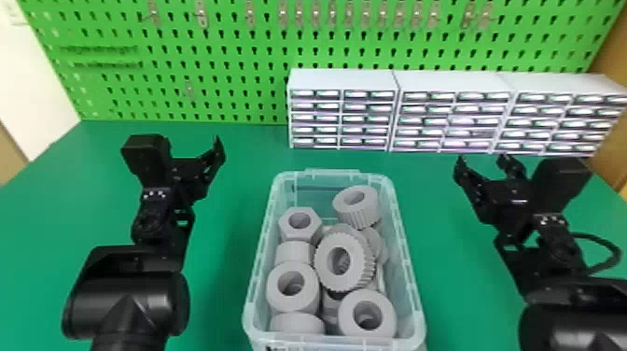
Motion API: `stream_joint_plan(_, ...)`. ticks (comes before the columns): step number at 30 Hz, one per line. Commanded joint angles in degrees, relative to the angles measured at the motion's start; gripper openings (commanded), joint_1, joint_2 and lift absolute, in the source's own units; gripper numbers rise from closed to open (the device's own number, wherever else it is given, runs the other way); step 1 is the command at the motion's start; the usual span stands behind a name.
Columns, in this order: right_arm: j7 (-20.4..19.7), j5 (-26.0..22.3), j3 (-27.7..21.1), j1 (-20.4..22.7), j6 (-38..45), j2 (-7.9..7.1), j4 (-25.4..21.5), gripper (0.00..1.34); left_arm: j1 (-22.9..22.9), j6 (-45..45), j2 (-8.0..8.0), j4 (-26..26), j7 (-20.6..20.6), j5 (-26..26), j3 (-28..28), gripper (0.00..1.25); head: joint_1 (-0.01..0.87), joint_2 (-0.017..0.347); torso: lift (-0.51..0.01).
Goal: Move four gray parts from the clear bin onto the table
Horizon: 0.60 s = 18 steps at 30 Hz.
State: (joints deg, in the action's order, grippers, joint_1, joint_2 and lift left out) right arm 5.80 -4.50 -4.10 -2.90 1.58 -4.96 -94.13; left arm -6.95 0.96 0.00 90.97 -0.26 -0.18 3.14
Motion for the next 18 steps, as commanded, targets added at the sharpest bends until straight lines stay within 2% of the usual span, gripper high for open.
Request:
stream_joint_plan(1,0.0,0.1,-0.6,0.1,0.0,0.04,0.0,0.84,0.2,0.0,-0.15,0.0,0.0,0.0,-0.2,0.95,0.693,0.072,-0.052)
stream_joint_plan(7,-0.1,0.5,-2.0,0.1,-0.6,0.13,0.0,0.84,0.3,0.0,-0.15,0.0,0.0,0.3,0.2,0.95,0.693,0.072,-0.052)
stream_joint_plan(13,0.0,1.5,-3.5,0.1,-0.9,1.36,-0.1,0.84,0.1,0.0,-0.15,-0.3,0.0,0.1,0.1,0.95,0.693,0.072,-0.052)
stream_joint_plan(18,0.0,0.6,-3.6,0.4,-0.9,0.75,-0.2,0.84,0.0,-0.1,-0.15,-0.4,0.1,0.4,0.1,0.95,0.693,0.072,-0.052)
